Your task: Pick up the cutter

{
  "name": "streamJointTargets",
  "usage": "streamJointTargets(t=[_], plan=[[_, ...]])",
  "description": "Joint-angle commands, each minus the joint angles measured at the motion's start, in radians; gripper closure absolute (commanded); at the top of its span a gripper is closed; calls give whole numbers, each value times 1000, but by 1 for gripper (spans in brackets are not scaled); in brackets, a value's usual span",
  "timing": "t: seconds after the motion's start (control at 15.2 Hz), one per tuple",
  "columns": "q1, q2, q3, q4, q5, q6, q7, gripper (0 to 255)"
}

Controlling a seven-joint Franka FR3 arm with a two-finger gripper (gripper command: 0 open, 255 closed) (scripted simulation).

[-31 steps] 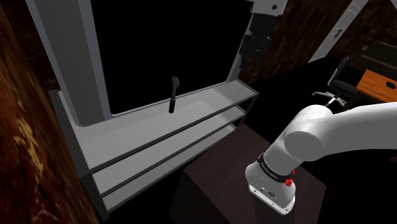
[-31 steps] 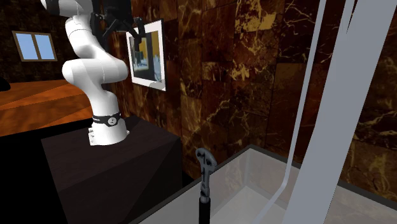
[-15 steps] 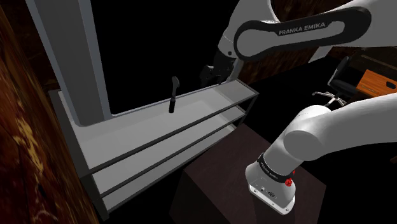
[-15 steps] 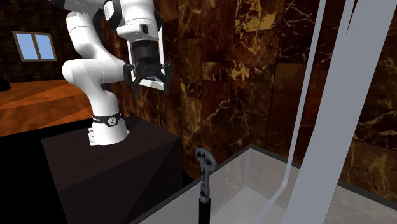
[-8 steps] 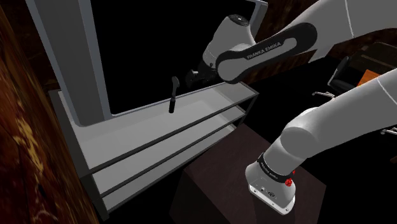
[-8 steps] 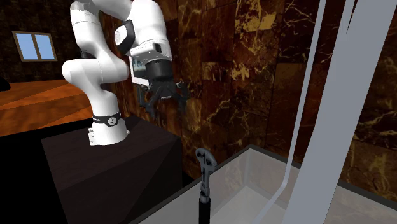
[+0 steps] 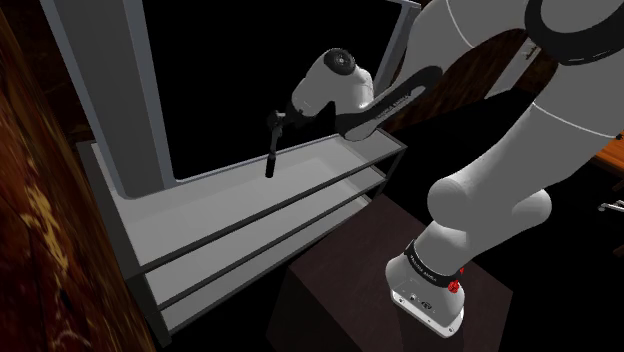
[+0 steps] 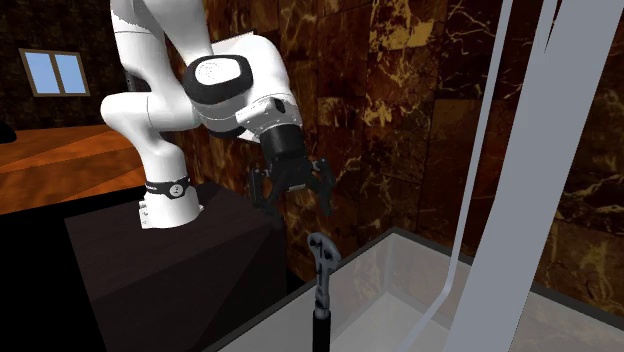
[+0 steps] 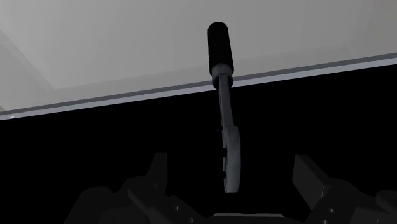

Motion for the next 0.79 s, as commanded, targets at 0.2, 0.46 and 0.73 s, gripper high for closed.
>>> streamJointTargets(t=[0.2, 0.46, 0.73], plan=[[29, 116, -37, 97, -402, -33, 361, 0], [45, 175, -51, 123, -544, -54, 487, 0], [48, 186, -52, 129, -562, -59, 504, 255]])
